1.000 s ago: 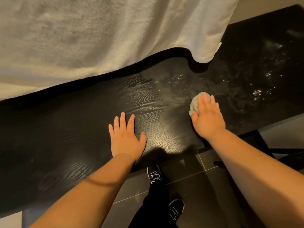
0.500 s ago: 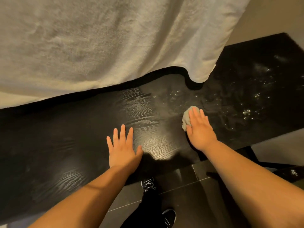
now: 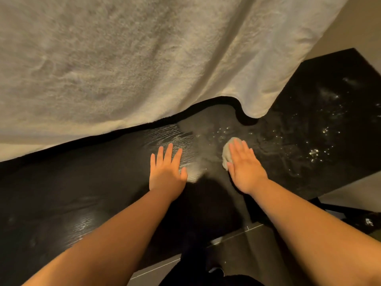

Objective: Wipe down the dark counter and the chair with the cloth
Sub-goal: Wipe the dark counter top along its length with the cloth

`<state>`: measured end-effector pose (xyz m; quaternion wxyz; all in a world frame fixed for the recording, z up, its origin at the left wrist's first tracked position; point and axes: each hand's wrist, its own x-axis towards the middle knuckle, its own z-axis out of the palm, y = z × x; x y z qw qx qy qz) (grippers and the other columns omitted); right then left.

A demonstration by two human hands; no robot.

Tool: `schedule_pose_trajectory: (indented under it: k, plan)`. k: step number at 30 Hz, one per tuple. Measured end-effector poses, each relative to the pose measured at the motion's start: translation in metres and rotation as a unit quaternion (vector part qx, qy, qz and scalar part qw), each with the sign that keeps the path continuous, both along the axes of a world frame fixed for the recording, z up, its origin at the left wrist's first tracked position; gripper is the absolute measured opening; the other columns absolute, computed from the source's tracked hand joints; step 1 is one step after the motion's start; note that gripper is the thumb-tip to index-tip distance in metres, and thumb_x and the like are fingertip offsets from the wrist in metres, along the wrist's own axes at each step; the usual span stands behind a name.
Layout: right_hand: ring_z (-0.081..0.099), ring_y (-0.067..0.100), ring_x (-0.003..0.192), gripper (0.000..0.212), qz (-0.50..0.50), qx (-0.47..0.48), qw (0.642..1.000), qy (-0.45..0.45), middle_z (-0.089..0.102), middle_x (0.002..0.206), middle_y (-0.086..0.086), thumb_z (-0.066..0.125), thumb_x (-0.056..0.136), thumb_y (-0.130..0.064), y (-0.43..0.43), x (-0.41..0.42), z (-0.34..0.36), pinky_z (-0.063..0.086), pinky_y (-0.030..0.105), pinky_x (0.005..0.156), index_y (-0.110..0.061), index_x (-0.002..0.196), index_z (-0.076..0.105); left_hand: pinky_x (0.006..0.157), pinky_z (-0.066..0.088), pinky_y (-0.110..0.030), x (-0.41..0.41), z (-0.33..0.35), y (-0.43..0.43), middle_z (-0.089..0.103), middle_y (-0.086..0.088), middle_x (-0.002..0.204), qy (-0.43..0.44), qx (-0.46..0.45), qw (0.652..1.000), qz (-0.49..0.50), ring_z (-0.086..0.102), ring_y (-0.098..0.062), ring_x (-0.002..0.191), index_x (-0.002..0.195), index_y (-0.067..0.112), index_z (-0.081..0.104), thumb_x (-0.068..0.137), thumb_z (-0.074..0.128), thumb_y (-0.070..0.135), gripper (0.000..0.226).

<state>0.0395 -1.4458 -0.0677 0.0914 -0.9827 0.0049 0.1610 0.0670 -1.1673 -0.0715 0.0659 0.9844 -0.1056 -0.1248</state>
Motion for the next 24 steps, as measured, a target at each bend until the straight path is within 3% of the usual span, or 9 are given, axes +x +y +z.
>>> schedule_pose_trajectory:
  k: [4, 6, 9, 12, 15, 20, 22, 24]
  plan:
    - [-0.001, 0.040, 0.155, 0.066, -0.142, -0.027, 0.989, -0.019, 0.003, 0.169, 0.016, 0.032, 0.105, -0.034, -0.016, 0.021, 0.000, 0.008, 0.052, 0.127, -0.008, 0.161, 0.009, 0.131, 0.003, -0.055, 0.000, -0.005, 0.003, 0.009, -0.006, 0.176, -0.017, -0.006, 1.000, -0.015, 0.002, -0.034, 0.162, 0.168, 0.031, 0.019, 0.101, 0.037, 0.054, 0.073]
    - [-0.002, 0.040, 0.156, 0.068, -0.114, -0.023, 0.993, -0.029, 0.001, 0.169, 0.016, 0.034, 0.105, -0.035, 0.020, 0.025, -0.003, 0.008, 0.052, 0.127, -0.010, 0.161, 0.007, 0.131, -0.001, -0.054, 0.002, -0.007, 0.003, 0.007, -0.006, 0.177, -0.015, -0.017, 1.000, -0.009, -0.002, -0.033, 0.162, 0.167, 0.031, 0.018, 0.100, 0.038, 0.054, 0.074]
    - [-0.002, 0.034, 0.157, 0.073, 0.032, 0.019, 0.999, -0.037, 0.004, 0.170, 0.010, 0.046, 0.100, -0.034, 0.084, 0.014, -0.006, 0.010, 0.050, 0.128, -0.014, 0.161, 0.013, 0.130, -0.008, -0.053, -0.001, -0.006, 0.004, -0.002, -0.005, 0.177, 0.005, -0.019, 1.000, -0.015, -0.010, -0.031, 0.162, 0.168, 0.032, 0.009, 0.102, 0.036, 0.055, 0.074]
    - [-0.003, 0.026, 0.159, 0.073, 0.108, 0.059, 0.992, -0.024, 0.004, 0.172, 0.003, 0.047, 0.101, -0.035, 0.087, 0.013, -0.005, 0.010, 0.047, 0.128, -0.016, 0.163, 0.014, 0.129, -0.012, -0.052, -0.001, -0.002, 0.004, -0.008, -0.003, 0.177, 0.019, -0.023, 0.999, -0.013, -0.016, -0.028, 0.161, 0.168, 0.032, 0.005, 0.104, 0.033, 0.054, 0.073]
    - [0.008, 0.035, 0.157, 0.068, 0.060, 0.003, 0.997, -0.051, 0.013, 0.170, 0.011, 0.032, 0.102, -0.037, 0.044, 0.023, -0.009, 0.015, 0.051, 0.127, -0.009, 0.163, 0.016, 0.130, -0.010, -0.053, 0.000, -0.004, 0.005, -0.005, -0.003, 0.177, 0.017, -0.027, 0.999, -0.013, -0.013, -0.029, 0.162, 0.168, 0.033, 0.006, 0.104, 0.031, 0.053, 0.072]
    - [0.008, 0.039, 0.155, 0.071, -0.095, -0.021, 0.994, -0.052, 0.012, 0.167, 0.015, 0.040, 0.101, -0.039, 0.022, 0.038, -0.003, 0.014, 0.052, 0.127, -0.007, 0.159, 0.015, 0.129, -0.011, -0.053, 0.000, -0.003, 0.004, -0.008, -0.003, 0.177, 0.018, -0.026, 0.999, -0.014, -0.016, -0.029, 0.162, 0.167, 0.034, 0.006, 0.103, 0.029, 0.057, 0.072]
    - [0.014, 0.038, 0.153, 0.072, -0.087, -0.008, 0.994, -0.070, 0.016, 0.164, 0.015, 0.043, 0.099, -0.045, 0.048, 0.037, -0.001, 0.019, 0.052, 0.126, -0.007, 0.157, 0.021, 0.129, -0.011, -0.053, 0.002, -0.004, 0.003, -0.011, -0.004, 0.176, 0.021, -0.023, 0.999, -0.013, -0.018, -0.029, 0.161, 0.167, 0.034, 0.003, 0.103, 0.028, 0.059, 0.073]
    - [0.015, 0.037, 0.155, 0.076, -0.008, 0.009, 0.997, -0.074, 0.019, 0.166, 0.013, 0.048, 0.098, -0.050, 0.079, 0.023, -0.003, 0.019, 0.051, 0.126, -0.009, 0.157, 0.025, 0.129, -0.010, -0.053, 0.001, -0.006, 0.003, -0.015, -0.005, 0.176, 0.019, -0.016, 1.000, -0.012, -0.020, -0.028, 0.161, 0.167, 0.032, 0.000, 0.104, 0.029, 0.059, 0.075]
